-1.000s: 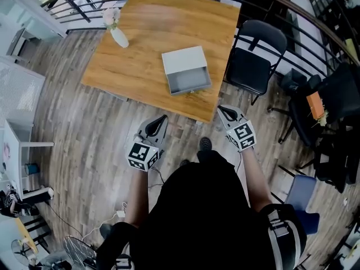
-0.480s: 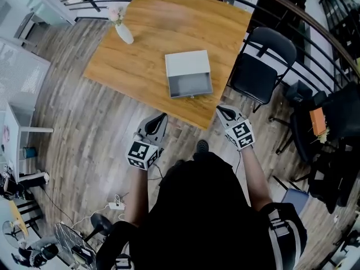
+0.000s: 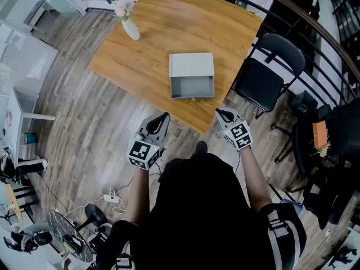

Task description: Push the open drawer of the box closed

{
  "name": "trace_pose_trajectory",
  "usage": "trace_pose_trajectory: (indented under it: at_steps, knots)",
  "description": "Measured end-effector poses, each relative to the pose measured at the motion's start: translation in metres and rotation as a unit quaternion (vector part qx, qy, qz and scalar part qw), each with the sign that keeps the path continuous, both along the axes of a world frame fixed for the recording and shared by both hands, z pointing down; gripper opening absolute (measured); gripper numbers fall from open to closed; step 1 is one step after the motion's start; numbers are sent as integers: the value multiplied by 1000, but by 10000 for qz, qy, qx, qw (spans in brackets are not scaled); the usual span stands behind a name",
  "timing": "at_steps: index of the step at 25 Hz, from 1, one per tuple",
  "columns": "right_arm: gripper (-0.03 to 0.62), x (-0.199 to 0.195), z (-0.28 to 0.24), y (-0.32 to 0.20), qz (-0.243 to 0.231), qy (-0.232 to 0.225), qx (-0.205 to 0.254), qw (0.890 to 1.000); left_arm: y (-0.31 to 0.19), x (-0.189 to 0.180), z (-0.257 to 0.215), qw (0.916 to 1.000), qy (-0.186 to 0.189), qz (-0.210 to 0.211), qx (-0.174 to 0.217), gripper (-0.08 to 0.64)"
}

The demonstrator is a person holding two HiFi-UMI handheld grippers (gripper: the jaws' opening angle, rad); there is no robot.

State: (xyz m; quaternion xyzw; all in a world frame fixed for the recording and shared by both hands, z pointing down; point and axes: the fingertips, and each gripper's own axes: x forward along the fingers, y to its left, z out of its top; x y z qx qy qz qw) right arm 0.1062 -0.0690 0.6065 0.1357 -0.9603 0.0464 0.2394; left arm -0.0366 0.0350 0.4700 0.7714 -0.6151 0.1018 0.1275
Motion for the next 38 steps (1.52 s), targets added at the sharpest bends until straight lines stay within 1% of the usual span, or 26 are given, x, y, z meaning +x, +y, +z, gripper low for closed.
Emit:
trace_pose_trajectory:
  at_steps: [5, 8, 12, 15, 18, 21, 24, 31, 38]
  knots:
    - [17, -1, 22, -7, -250, 138, -86, 9996, -12, 9, 8, 9999, 54, -113, -12, 23]
    - [17, -6, 31, -14, -298, 185, -150, 9993, -14, 10, 12, 9999, 56, -135, -52, 23]
    - [17, -16, 33, -15, -319, 178, -269, 9990, -15, 4, 10, 9997, 66, -234, -24, 23]
    - [17, -27, 43, -14, -387, 192, -315, 9986, -17, -6, 13, 9995, 122, -289, -56, 23]
    - [16, -35, 52, -16, -393, 244, -412, 9981, -25, -11, 16, 9995, 154, -256, -75, 23]
    - [17, -39, 58, -19, -328, 253, -474, 9980, -35, -12, 14, 9998, 138, -138, -44, 23]
    - [17, -43, 68, -19, -223, 325, -639, 9972, -43, -19, 14, 9999, 152, -55, -34, 23]
    - [17, -65, 84, -25, -22, 415, -873, 9953, -64, -51, 14, 9997, 200, 102, -51, 23]
    - [17, -96, 103, -34, 196, 494, -1097, 9925, -91, -87, 17, 9992, 238, 325, -52, 23]
